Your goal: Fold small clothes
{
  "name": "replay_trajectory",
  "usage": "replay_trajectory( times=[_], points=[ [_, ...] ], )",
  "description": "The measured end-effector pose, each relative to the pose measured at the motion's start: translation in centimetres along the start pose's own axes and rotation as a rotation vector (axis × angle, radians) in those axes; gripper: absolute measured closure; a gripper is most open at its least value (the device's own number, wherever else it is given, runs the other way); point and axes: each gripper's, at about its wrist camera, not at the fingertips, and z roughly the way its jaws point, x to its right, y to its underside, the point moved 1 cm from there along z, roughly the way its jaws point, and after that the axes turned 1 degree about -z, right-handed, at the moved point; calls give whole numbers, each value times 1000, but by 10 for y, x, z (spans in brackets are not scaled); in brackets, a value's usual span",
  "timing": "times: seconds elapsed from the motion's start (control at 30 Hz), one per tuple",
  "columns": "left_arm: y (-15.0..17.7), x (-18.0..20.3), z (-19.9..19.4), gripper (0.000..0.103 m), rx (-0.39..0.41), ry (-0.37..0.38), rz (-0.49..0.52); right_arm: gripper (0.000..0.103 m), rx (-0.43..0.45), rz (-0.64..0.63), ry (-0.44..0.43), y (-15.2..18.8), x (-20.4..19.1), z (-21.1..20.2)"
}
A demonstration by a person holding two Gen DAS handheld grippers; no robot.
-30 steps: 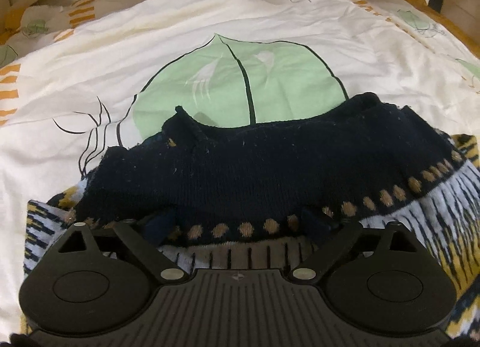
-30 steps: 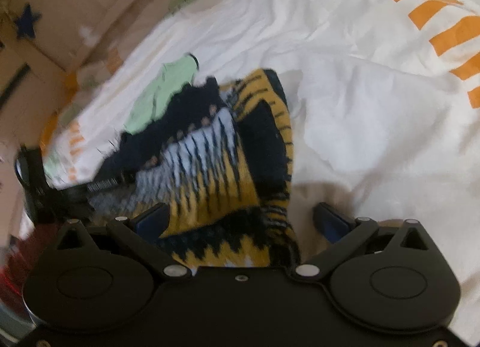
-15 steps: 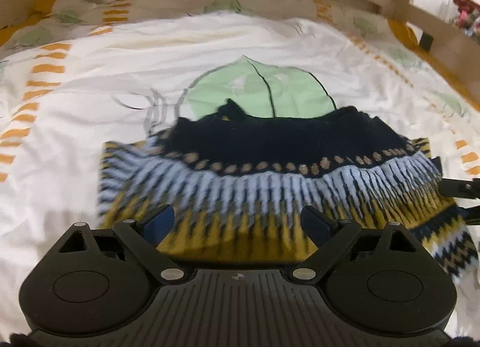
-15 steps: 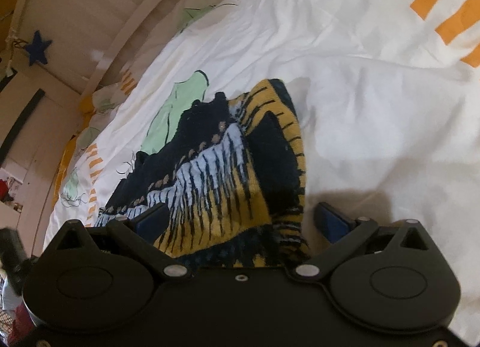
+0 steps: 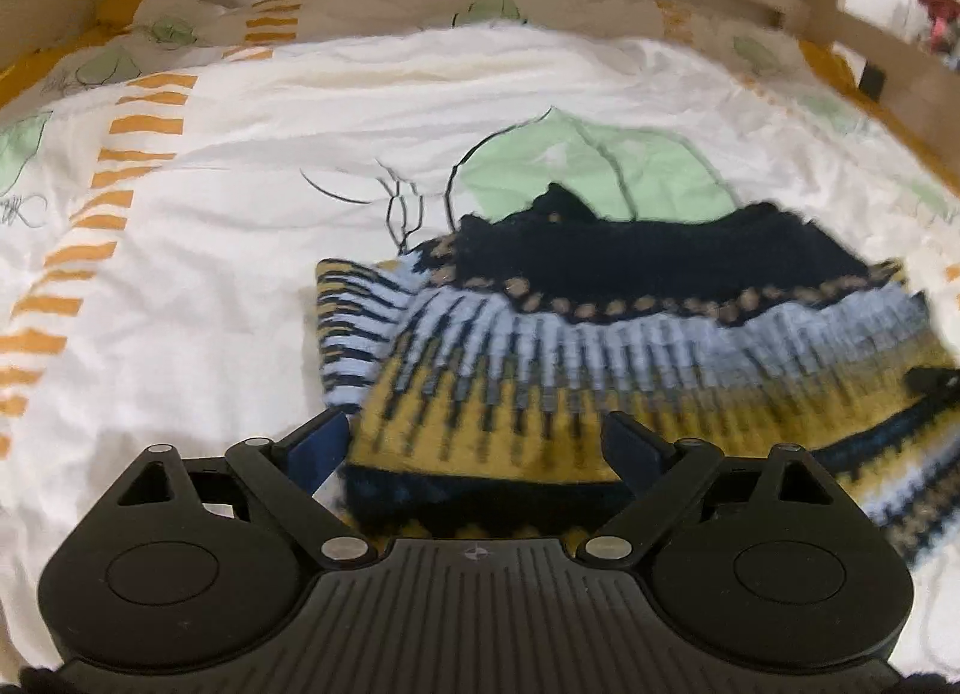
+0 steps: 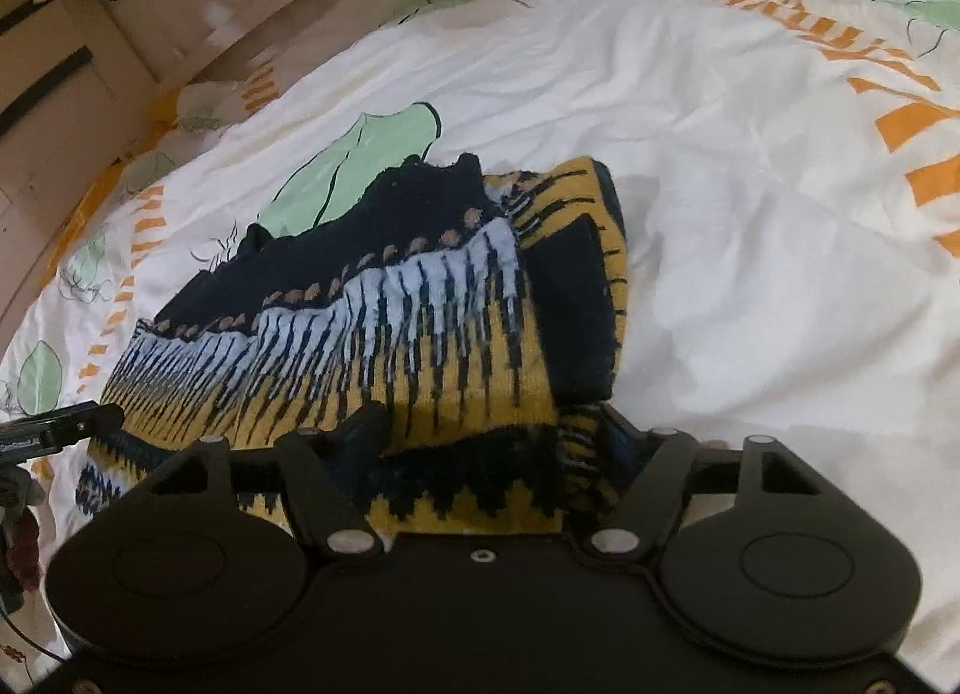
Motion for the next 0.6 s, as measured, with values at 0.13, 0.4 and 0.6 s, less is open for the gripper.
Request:
replay_trajectory(
  times=[0.13,0.4,0.6],
  points=[
    [0,-11,13,12,-78,36,-70,67,23,-6,-25,0,-1,-8],
    [-22,-28,-22,11,22,58,-72,71,38,-80,72,-4,-29,-19],
    [-29,-48,-30,11,28,44,-103,73,53,-109,70,-24,-77,-27]
  ],
)
